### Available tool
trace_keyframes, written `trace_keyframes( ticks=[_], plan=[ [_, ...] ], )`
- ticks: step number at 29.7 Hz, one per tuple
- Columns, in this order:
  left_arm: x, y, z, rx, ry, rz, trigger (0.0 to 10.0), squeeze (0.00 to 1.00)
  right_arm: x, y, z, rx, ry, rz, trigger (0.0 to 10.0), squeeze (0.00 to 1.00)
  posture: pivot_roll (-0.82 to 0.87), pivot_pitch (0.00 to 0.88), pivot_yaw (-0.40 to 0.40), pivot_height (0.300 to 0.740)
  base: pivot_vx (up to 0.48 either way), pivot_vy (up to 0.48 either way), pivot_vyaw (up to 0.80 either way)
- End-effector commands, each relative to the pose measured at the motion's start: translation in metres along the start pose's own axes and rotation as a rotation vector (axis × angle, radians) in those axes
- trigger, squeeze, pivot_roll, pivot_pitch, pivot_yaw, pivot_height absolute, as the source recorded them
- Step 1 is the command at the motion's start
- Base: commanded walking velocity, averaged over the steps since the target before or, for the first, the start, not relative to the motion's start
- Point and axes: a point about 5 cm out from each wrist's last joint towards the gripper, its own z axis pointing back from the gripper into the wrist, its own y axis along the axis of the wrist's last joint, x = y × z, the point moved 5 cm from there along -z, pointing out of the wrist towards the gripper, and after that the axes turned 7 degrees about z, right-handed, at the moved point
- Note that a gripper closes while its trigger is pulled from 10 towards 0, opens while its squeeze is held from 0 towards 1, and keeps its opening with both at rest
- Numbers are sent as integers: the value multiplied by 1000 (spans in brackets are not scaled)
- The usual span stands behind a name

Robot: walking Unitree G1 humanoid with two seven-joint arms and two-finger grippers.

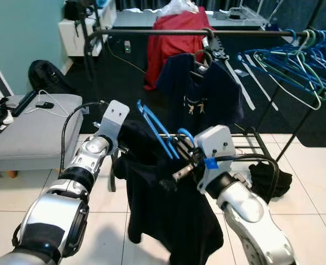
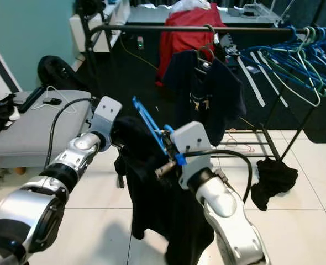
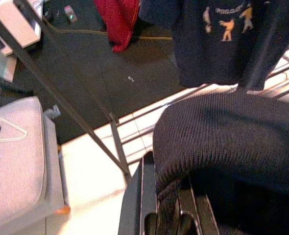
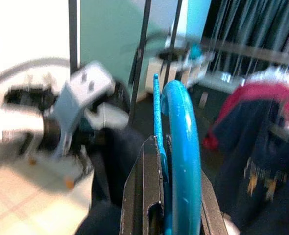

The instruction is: Hang hanger

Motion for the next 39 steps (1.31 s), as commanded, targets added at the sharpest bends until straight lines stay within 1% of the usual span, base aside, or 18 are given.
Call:
trace_keyframes(
  ticks=[1,7,9,10,12,13,15,19,21,23,27,28,30,31,32,33,37,39],
  plan=[
    [-5,-4,2,2,27,24,0,0,3,9,1,51,-23,8,10000,0,-31,182,42,740,0,0,0],
    [-4,-1,4,40,19,138,0,0,24,13,-6,77,-179,32,10000,0,-35,189,46,740,0,0,0],
    [24,11,9,109,-155,199,0,0,59,15,-10,96,-404,0,10000,0,-36,190,46,740,0,0,0],
    [24,11,9,109,-155,199,0,0,59,15,-10,96,-404,0,10000,0,-36,190,46,740,0,0,0],
    [64,43,31,228,-385,404,0,0,72,-3,-21,23,-458,165,10000,0,-28,189,40,740,0,0,0],
    [64,43,31,228,-385,404,0,0,72,-3,-21,23,-458,165,10000,0,-28,189,40,740,0,0,0],
    [85,72,57,300,-545,581,0,0,74,-11,-28,11,-446,259,10000,0,-21,187,33,740,0,0,0],
    [101,83,78,297,-670,613,0,0,69,-22,-40,-28,-382,204,10000,0,-21,190,22,740,0,0,0],
    [118,72,92,249,-737,431,39,0,77,-13,-43,25,-427,222,10000,0,-10,189,15,740,0,0,0],
    [118,72,92,249,-737,431,39,0,77,-13,-43,25,-427,222,10000,0,-10,189,15,740,0,0,0],
    [101,54,77,199,-550,403,0,0,89,-6,-46,75,-469,131,10000,0,-4,189,7,740,0,0,0],
    [76,37,64,151,-344,441,0,0,96,-3,-47,105,-481,45,10000,0,-2,184,5,740,0,0,0],
    [76,37,64,151,-344,441,0,0,96,-3,-47,105,-481,45,10000,0,-2,184,5,740,0,0,0],
    [42,9,57,101,-99,393,0,0,90,-22,-49,26,-430,-81,10000,0,-5,183,8,740,0,0,0],
    [13,-14,61,52,86,300,9804,0,81,-46,-43,-59,-392,-142,10000,0,-10,176,7,740,0,0,0],
    [13,-14,61,52,86,300,9804,0,81,-46,-43,-59,-392,-142,10000,0,-10,176,7,740,0,0,0],
    [-30,-44,78,-1,308,292,10000,0,63,-90,-17,-292,-337,-94,10000,0,-16,185,1,740,0,0,0],
    [-29,-45,80,-12,302,311,10000,0,60,-101,-12,-354,-328,-105,10000,0,-14,167,1,740,0,0,0]
  ],
)
